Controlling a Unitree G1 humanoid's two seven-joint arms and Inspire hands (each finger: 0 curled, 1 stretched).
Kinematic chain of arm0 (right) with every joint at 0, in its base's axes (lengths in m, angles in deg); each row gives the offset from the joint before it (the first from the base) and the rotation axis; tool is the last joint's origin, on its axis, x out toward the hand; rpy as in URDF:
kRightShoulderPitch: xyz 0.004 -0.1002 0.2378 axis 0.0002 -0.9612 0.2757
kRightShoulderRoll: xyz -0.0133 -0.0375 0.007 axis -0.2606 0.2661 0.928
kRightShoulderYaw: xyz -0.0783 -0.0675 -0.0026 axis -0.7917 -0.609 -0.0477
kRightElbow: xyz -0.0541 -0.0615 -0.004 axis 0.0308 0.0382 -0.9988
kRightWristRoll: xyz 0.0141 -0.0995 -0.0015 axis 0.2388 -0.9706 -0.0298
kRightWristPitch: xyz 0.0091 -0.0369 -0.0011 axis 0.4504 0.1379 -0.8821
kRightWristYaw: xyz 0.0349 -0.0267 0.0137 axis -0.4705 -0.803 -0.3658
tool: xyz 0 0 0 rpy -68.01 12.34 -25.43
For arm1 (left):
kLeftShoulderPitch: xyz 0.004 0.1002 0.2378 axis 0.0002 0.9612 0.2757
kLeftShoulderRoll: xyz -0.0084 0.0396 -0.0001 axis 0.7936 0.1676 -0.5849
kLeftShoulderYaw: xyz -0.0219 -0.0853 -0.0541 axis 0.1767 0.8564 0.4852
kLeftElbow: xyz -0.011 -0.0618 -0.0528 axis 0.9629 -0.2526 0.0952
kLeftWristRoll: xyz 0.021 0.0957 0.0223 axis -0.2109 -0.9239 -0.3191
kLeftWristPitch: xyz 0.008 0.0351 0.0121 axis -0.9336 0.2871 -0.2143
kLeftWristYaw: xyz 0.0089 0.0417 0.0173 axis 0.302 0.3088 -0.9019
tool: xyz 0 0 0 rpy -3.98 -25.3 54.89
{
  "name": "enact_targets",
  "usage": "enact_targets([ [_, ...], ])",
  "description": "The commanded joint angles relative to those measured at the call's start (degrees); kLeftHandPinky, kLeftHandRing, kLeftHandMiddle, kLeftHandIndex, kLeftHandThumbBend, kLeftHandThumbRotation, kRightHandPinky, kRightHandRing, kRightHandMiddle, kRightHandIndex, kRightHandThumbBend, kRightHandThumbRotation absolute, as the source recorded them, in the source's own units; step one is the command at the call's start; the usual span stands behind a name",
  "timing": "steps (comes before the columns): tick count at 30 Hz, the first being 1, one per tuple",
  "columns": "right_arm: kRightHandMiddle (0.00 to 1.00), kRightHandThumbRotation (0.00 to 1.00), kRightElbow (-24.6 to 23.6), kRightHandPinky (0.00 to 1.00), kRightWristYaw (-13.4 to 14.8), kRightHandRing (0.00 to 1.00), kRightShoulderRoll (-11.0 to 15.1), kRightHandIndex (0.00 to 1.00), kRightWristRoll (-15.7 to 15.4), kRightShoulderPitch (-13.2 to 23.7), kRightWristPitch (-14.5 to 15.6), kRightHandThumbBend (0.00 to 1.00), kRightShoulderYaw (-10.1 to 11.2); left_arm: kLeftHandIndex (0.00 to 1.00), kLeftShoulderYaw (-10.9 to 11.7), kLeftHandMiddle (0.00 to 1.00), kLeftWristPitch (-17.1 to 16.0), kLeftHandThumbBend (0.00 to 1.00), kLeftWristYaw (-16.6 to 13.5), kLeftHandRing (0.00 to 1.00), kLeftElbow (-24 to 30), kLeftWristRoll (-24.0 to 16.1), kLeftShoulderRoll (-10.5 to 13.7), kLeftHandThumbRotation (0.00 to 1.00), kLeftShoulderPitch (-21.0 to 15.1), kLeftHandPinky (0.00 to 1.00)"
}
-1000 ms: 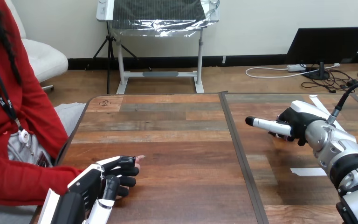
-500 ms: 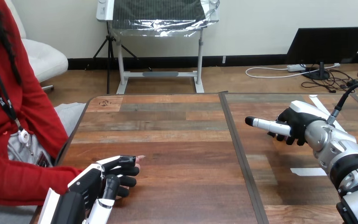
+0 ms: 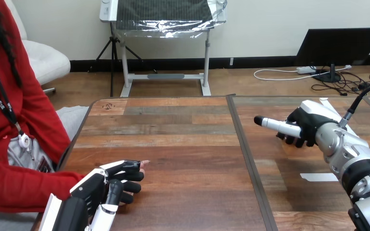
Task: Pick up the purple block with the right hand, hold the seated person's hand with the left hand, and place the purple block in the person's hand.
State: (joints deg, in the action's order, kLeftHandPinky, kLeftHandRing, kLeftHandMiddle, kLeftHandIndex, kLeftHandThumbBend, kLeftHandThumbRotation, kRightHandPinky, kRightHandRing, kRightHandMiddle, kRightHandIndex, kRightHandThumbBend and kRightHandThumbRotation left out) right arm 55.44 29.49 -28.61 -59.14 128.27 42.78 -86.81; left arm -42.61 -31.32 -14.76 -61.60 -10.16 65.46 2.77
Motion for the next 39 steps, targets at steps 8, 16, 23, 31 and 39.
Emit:
enact_targets([
  [8,0.4,1.0,-1.0,0.42,5.4,0.38,0.5,0.4,1.74,2.69,-2.86,0.76,2.14,0.68,0.44,0.67,-1.35,0.27,-0.34,0.63,0.57,-0.3,-0.14,0.89,-3.6,0.56],
  [16,0.35,1.0,-1.27,0.36,6.78,0.32,0.49,0.33,2.43,3.65,-3.87,0.79,2.81,0.67,0.36,0.67,-1.24,0.28,-0.34,0.63,0.47,-0.49,-0.2,0.89,-3.82,0.55],
  [23,0.36,1.0,-1.24,0.39,7.35,0.33,0.61,0.33,2.27,4.36,-4.12,0.81,2.67,0.67,0.23,0.67,-1.32,0.28,-0.29,0.62,0.47,-0.7,-0.23,0.9,-3.81,0.55],
  [31,0.38,1.0,-1.29,0.39,7.08,0.35,0.68,0.37,1.88,5.04,-3.94,0.8,2.26,0.67,0.09,0.66,-1.24,0.28,-0.24,0.62,0.77,-0.65,-0.28,0.9,-3.41,0.54],
  [39,0.48,1.0,-1.11,0.41,5.82,0.44,0.71,0.49,0.9,5.3,-2.97,0.8,1.28,0.66,0.07,0.66,-1.31,0.28,0.12,0.63,0.98,-0.07,0.02,0.9,-2.81,0.55],
])
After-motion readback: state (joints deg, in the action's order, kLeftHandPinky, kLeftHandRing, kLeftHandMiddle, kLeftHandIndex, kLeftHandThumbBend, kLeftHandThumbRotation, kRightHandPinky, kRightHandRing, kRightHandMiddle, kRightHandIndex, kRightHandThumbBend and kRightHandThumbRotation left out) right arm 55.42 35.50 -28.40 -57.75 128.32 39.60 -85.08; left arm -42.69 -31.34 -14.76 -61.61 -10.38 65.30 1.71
